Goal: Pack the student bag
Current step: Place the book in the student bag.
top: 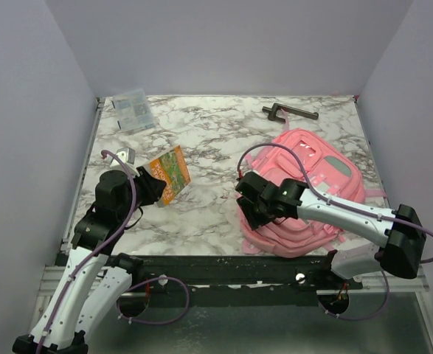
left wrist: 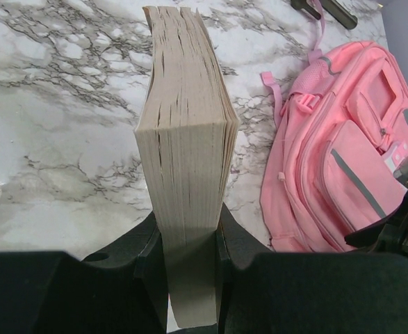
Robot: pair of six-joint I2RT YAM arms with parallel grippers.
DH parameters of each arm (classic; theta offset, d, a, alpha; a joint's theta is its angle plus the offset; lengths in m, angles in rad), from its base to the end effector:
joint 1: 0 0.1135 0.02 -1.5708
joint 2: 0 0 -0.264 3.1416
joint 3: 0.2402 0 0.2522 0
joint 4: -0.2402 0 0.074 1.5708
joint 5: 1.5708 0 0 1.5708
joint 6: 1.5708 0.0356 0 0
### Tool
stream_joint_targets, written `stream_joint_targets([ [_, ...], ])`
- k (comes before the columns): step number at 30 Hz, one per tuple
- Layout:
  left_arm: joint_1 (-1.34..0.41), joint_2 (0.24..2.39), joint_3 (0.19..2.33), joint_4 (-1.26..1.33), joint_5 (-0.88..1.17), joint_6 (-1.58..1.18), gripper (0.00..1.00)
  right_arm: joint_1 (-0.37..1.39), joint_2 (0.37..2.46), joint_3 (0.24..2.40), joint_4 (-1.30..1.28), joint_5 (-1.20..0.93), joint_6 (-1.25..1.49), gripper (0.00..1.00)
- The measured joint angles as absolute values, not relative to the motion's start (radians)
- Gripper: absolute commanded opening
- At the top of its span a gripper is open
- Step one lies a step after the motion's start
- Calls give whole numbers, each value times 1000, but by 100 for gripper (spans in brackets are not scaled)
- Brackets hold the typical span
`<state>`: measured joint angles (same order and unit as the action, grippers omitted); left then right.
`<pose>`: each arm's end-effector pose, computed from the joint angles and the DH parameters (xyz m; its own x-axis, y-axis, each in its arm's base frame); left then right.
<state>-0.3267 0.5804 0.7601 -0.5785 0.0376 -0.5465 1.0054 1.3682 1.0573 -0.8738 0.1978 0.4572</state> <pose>0.1232 -0.0431 0.3185 -0.4979 -0.3796 -0.7797 0.1109 0.8639 -0.4914 0.1449 0.2153 0.2534 -0.7933 -0.4424 -0.4183 -0.4882 0.8727 0.0029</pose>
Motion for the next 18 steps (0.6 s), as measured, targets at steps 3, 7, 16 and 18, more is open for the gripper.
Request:
stream_joint_targets([
  [3,-327,583,760,-578,59,-561,0,1019,1379,1056,-875,197,459,57],
  [7,-327,595,760,-577,78,-565,0,1029,1415,1055,-875,200,463,52],
  [16,-327,611,760,-567,122,-587,0,1034,1483,1055,-877,272,482,1],
  [18,-327,611,760,-565,127,-587,0,1034,1480,1058,-878,282,482,1],
])
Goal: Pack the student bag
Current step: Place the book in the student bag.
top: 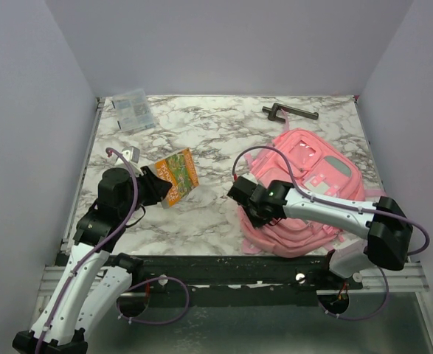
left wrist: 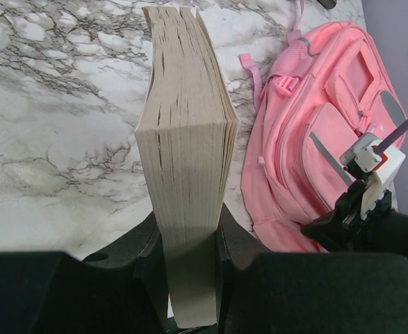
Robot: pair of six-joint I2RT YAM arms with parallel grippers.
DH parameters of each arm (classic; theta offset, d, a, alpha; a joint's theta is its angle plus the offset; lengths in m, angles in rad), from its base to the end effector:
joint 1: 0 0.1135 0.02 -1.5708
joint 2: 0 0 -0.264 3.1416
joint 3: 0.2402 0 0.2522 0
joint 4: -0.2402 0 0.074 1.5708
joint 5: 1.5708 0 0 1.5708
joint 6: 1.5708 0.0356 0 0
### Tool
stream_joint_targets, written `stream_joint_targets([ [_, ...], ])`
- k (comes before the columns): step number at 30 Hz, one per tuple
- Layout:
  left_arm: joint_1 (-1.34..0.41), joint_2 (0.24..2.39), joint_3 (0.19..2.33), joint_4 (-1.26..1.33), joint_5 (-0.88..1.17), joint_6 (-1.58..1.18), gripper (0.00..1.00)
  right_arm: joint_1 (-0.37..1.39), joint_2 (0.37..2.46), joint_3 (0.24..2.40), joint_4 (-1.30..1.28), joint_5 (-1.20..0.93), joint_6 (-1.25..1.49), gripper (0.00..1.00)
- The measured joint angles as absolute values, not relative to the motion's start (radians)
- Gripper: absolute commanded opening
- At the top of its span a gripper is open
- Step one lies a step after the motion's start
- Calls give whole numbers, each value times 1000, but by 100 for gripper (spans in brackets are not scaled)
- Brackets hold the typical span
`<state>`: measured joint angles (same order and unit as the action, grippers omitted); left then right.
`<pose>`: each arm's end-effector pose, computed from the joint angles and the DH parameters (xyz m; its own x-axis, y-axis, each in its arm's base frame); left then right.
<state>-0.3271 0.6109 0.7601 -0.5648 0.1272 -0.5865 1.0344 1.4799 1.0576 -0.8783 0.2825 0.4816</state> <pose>0.1284 -0.0483 0.3165 -0.5556 -0.3912 -0.7336 0.1454 0.8231 -0.5490 0.1480 0.2295 0.2265 -0.8012 -0.4772 -0.3610 -0.4698 0.8753 -0.1145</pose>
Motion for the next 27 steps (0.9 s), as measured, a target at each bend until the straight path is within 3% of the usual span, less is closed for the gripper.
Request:
stream_joint_targets([
  [8,-327,624,760,-563,156,-586,0,1034,1408,1151,-888,364,482,1],
  [18,-326,617,761,-513,338,-706,0,992,1231,1316,-801,455,487,1],
  [27,-332,724,609,-125,603,-1038,0,971,1213,1322,-703,440,501,1],
])
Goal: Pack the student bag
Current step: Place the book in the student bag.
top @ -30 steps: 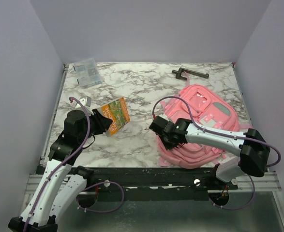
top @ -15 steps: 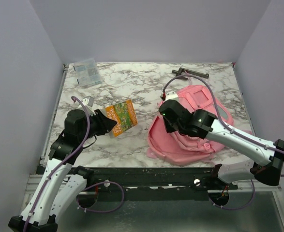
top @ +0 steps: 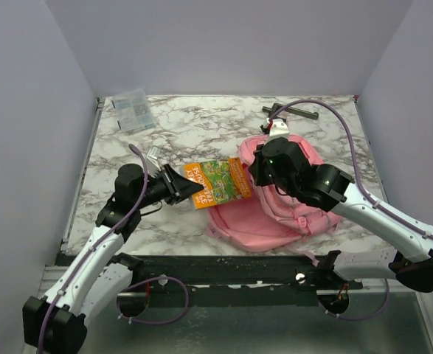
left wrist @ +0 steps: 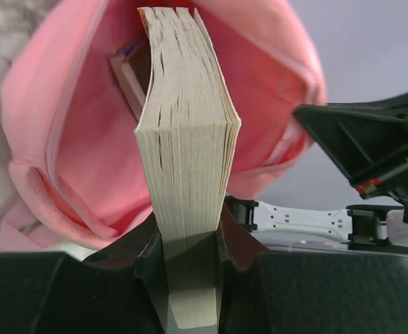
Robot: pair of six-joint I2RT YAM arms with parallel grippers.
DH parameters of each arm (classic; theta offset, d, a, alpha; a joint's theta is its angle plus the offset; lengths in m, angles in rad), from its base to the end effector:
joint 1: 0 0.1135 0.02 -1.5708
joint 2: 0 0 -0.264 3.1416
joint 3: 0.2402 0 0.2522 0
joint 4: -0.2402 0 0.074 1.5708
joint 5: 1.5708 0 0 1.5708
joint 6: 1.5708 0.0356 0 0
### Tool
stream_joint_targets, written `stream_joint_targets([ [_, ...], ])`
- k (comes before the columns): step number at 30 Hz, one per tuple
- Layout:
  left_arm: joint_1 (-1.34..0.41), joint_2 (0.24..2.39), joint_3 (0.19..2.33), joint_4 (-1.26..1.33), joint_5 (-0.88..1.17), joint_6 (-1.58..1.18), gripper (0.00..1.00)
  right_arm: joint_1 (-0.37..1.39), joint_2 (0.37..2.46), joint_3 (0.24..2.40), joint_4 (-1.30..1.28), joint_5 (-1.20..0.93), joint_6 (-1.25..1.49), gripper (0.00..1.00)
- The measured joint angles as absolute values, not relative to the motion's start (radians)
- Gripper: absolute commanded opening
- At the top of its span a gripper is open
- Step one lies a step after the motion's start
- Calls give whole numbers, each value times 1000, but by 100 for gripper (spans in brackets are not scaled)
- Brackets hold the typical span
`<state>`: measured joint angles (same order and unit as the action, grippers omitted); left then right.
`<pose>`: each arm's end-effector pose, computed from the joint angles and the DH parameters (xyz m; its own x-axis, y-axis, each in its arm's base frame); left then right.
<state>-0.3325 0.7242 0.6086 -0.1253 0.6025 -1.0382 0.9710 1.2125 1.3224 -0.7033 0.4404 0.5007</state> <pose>0.1568 -0.0755 0.2951 -0.7943 -0.4766 -0.3766 0.2064 0.3713 -0.9053 0.1550 0.1998 0.3879 -0.5396 -0.0197 -0.8417 -0.3285 0.9254 0.1889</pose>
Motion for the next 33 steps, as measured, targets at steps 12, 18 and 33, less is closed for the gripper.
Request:
stream_joint_targets([
  [12,-560,1016,498,244,557,-1335,0,961,1226,1323,-657,410,517,1],
  [18,-672,1166,522,349,442,-1414,0,960,1226,1323,-648,396,524,1],
  [33,-945,1705,710,757,-8,-1635,22,953,1227,1316,-645,348,543,0],
])
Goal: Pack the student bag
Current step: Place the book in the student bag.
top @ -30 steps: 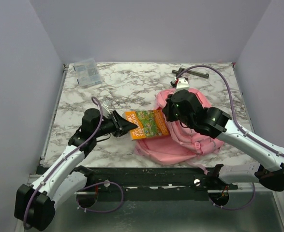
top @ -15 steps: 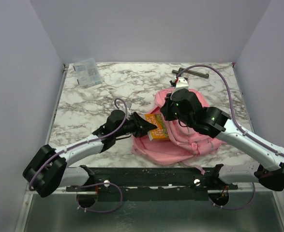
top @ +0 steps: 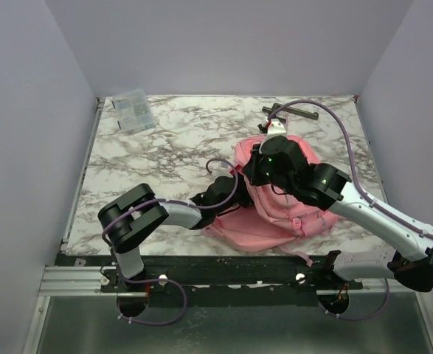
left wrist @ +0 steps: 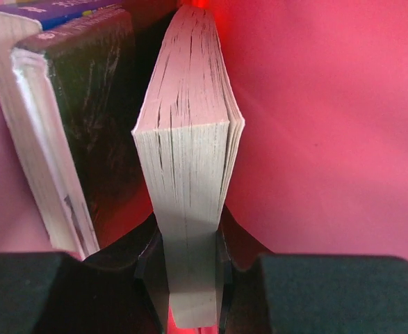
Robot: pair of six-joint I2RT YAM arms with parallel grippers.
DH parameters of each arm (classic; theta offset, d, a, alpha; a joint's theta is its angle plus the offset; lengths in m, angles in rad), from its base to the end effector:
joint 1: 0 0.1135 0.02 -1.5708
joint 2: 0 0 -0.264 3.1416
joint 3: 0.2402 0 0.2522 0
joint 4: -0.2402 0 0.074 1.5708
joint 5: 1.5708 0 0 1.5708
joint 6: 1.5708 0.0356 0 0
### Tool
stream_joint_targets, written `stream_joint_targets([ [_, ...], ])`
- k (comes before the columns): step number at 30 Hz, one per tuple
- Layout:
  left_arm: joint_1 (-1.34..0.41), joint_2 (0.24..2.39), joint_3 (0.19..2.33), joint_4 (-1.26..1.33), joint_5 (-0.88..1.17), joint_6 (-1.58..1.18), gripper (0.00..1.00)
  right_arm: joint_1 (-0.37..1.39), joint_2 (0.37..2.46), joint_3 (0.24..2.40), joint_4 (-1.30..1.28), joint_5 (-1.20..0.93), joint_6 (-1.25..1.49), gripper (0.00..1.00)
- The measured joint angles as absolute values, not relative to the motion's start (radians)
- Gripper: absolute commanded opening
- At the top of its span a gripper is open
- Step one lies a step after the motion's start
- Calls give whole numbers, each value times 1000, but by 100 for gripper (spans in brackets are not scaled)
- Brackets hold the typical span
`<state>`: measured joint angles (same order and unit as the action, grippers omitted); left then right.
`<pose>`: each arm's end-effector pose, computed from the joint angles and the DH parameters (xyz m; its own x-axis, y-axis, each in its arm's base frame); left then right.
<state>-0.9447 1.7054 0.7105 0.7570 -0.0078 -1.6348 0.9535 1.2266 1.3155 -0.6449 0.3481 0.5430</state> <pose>0.2028 -0.2799 0.1765 -0.7954 -0.6031 0.0603 -0.1893 0.1527 -0.9700 0.1609 0.2057 0.3868 -0.5710 0.0348 -0.8202 -0.3548 0.8905 0.2847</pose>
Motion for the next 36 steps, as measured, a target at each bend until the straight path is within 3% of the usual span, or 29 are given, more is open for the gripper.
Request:
stream_joint_targets([
  [5,-989,1762,744,796,-88,-1624,63,953,1213,1290,-628,343,554,1],
  [9,-997,1756,737,768,-96,-1607,81,953,1191,1273,-624,345,559,1],
  [15,-961,1643,691,665,-28,-1585,86,954,1180,1270,-631,362,558,0],
  [25,-883,1537,628,592,110,-1552,85,954,1166,1246,-631,361,550,1],
  [34,-847,1497,628,604,197,-1530,57,954,1129,1209,-622,342,549,1],
  [36,-862,1541,652,611,206,-1528,55,954,1128,1207,-622,338,549,0],
])
